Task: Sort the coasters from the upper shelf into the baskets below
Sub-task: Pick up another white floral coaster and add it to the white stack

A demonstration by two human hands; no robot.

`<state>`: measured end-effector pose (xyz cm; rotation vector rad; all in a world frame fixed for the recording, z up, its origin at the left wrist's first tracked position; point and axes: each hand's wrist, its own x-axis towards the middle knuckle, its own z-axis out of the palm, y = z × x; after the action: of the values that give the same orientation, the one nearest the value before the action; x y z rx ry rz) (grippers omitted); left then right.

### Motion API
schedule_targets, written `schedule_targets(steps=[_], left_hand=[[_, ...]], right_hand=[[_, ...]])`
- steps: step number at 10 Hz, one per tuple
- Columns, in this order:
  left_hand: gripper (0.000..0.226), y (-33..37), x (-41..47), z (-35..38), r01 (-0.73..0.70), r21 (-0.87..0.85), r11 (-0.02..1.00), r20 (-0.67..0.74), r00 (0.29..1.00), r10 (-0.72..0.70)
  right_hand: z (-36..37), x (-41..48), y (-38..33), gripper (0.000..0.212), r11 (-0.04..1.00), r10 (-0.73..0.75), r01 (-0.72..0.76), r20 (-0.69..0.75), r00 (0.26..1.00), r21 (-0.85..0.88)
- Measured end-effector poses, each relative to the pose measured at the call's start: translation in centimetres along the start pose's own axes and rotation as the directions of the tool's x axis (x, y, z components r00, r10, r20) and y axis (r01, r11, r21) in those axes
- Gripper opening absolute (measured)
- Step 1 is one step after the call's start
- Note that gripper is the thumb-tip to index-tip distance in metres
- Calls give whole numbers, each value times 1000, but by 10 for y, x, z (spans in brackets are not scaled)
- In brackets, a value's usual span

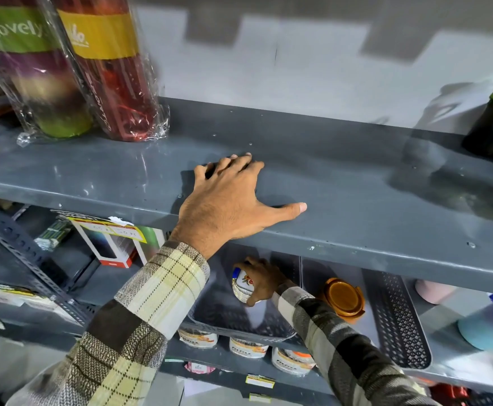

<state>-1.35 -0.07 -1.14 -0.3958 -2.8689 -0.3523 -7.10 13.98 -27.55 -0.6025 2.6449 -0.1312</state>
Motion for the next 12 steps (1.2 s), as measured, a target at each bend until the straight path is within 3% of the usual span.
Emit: schedule_targets(steps=[1,2,3,4,6,8,9,10,11,12], left_hand=[[120,-1,0,0,0,-5,1000,-4,1000,0],[120,-3,0,0,3,-6,1000,1,1000,-3],[120,-2,0,-1,1,-8,1000,2,1000,-1],[122,-2,1,-1,3,-10,1000,-2,1000,-3],[122,0,2,0,11,0,1000,-4,1000,-11],[122,2,1,-2,12,0,1000,-4,1000,-12],[123,2,1,-4,9,5,1000,-4,1000,-9],[122,3,0,-4,13,9,1000,10,1000,-14],[122,3,1,-5,17,9,1000,7,1000,-17],[123,3,1,-5,19,9,1000,3,1000,-19]], right_hand=[[-3,-1,-5,113,1000,-4,5,30,1000,-18],[-8,-10,-4,133,1000,-26,26,23,999,-10],[-16,-28,7,133,987,-13,27,-88,996,160],[-33,-68,40,117,926,102,-10,-224,969,376],[-31,-143,112,84,823,439,-291,-220,871,488],[-5,-161,138,70,781,564,-508,-61,824,364],[5,-156,136,69,777,571,-512,-71,818,367],[2,-151,133,90,802,555,-518,-49,830,298],[-1,-149,131,124,843,525,-514,-33,851,157],[-2,-146,134,137,869,489,-481,-53,871,117]])
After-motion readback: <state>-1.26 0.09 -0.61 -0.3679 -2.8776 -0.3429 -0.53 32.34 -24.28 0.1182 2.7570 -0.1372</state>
